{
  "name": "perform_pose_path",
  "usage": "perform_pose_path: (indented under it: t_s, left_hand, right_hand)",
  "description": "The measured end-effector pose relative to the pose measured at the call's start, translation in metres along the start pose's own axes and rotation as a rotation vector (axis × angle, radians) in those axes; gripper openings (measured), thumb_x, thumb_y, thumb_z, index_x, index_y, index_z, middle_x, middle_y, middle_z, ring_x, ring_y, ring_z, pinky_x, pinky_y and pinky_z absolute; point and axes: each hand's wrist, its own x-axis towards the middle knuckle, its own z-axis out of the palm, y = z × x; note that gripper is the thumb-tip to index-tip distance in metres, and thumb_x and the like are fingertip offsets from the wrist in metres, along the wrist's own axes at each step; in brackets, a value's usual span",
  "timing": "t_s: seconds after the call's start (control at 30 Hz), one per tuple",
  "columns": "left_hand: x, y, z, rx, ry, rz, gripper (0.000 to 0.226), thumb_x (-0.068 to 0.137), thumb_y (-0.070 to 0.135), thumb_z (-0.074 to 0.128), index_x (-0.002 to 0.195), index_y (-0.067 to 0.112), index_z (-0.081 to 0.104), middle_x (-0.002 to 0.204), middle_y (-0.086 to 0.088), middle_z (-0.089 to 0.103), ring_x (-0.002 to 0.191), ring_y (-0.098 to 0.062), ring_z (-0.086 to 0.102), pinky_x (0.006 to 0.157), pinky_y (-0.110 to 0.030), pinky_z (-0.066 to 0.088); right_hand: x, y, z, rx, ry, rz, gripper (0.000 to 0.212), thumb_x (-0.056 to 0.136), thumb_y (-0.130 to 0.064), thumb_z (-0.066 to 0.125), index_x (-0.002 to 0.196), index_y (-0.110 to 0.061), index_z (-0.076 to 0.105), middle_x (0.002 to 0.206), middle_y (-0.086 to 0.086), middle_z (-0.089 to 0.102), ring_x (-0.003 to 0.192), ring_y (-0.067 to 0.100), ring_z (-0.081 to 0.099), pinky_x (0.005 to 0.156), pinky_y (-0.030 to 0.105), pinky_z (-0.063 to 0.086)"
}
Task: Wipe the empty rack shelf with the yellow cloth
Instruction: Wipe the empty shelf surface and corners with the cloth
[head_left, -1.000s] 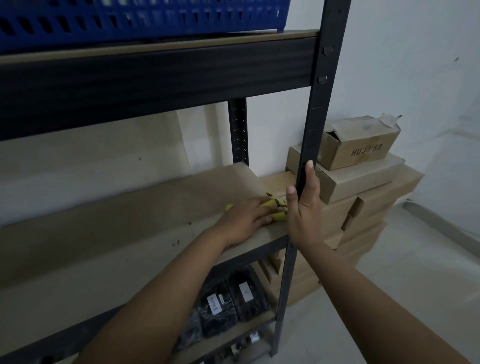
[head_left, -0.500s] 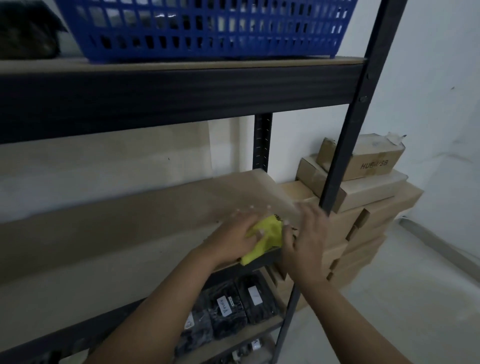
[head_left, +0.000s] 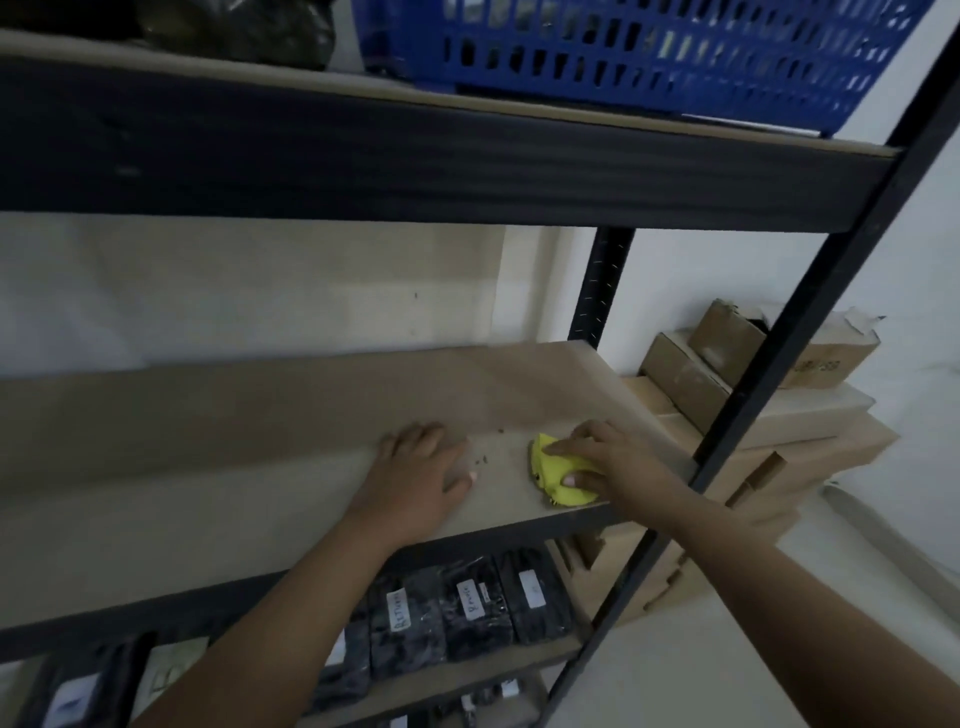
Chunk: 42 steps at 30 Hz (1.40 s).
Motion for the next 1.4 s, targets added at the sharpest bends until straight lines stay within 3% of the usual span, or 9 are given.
perform_pose_path:
  t_s: [0.17,0.33,0.47,0.67,0.77,0.93,1.03,1.13,1.4]
  left_hand:
    - [-0.003,-0.001,-0.002,-0.026,0.003,0.012,0.054,0.097,0.051,0.022,0.147,0.032,0.019,0.158,0.000,0.012,0.145,-0.020,0.003,0.116,-0.039,0.000]
    - [-0.005,-0.001,-0.003,-0.038,0.016,0.017,0.054,0.097,0.050,0.023,0.148,0.030,0.021,0.157,0.000,0.014,0.144,-0.020,0.005,0.117,-0.039,0.003]
    - [-0.012,-0.010,-0.009,-0.072,-0.010,0.034,0.055,0.096,0.052,0.025,0.146,0.029,0.025,0.157,0.001,0.016,0.144,-0.018,0.006,0.117,-0.040,0.003]
    - [-0.036,-0.044,-0.014,-0.110,-0.012,0.001,0.066,0.087,0.065,0.018,0.145,0.034,0.027,0.157,0.003,0.016,0.145,-0.016,0.007,0.117,-0.040,0.001]
    - [-0.044,-0.045,-0.013,-0.130,0.025,-0.002,0.081,0.075,0.069,0.006,0.143,0.033,0.032,0.155,0.003,0.023,0.143,-0.015,0.012,0.117,-0.037,0.005]
    - [-0.049,-0.043,-0.015,-0.165,0.139,0.000,0.051,0.094,0.047,0.035,0.137,0.023,0.045,0.147,-0.003,0.039,0.138,-0.017,0.027,0.113,-0.029,0.014]
    - [-0.051,-0.040,-0.016,-0.200,0.188,-0.011,0.043,0.096,0.037,0.040,0.133,0.019,0.050,0.145,-0.004,0.042,0.136,-0.017,0.031,0.112,-0.025,0.015]
    - [-0.052,-0.038,-0.016,-0.212,0.206,-0.037,0.040,0.097,0.033,0.042,0.133,0.018,0.050,0.147,-0.003,0.041,0.137,-0.017,0.031,0.113,-0.026,0.014]
    - [-0.054,-0.034,-0.020,-0.165,0.233,-0.135,0.046,0.093,0.039,0.034,0.129,0.018,0.053,0.139,-0.003,0.048,0.129,-0.018,0.039,0.110,-0.026,0.022]
  right_hand:
    - [0.020,-0.008,-0.013,0.315,0.227,0.268,0.030,0.087,-0.026,0.061,0.114,-0.015,0.056,0.106,0.004,0.041,0.095,0.025,0.049,0.078,0.029,0.038]
    - [0.015,0.020,-0.008,-0.019,0.173,0.609,0.042,0.092,-0.043,0.042,0.122,-0.013,0.042,0.123,0.020,0.041,0.102,0.039,0.050,0.086,0.048,0.047]
    - [0.012,0.021,0.008,0.043,0.076,0.548,0.051,0.094,-0.053,0.027,0.141,-0.033,0.024,0.153,0.002,0.021,0.141,0.029,0.016,0.108,0.050,0.029]
    - [0.022,-0.026,0.010,0.038,-0.004,0.406,0.047,0.098,-0.044,0.026,0.144,-0.036,0.019,0.158,-0.002,0.013,0.142,0.024,0.021,0.107,0.042,0.033]
    - [0.027,-0.086,0.021,0.109,0.106,0.207,0.041,0.097,-0.036,0.040,0.137,-0.032,0.039,0.153,0.000,0.029,0.136,0.024,0.034,0.105,0.034,0.034]
    - [0.009,-0.140,0.037,0.296,0.313,0.022,0.030,0.092,-0.022,0.053,0.120,-0.022,0.062,0.132,0.000,0.057,0.119,0.019,0.055,0.098,0.027,0.042]
    - [0.003,-0.121,0.019,0.517,0.405,0.201,0.027,0.093,-0.021,0.053,0.118,-0.020,0.063,0.105,-0.005,0.066,0.093,0.016,0.063,0.083,0.030,0.049]
    - [0.017,-0.052,0.004,0.338,0.412,0.479,0.028,0.095,-0.031,0.046,0.113,-0.019,0.064,0.077,0.004,0.066,0.061,0.020,0.059,0.054,0.031,0.047]
    - [0.067,-0.006,-0.005,-0.154,-0.043,0.504,0.050,0.094,-0.015,0.042,0.142,-0.019,0.027,0.147,0.013,0.029,0.132,0.033,0.033,0.100,0.050,0.041]
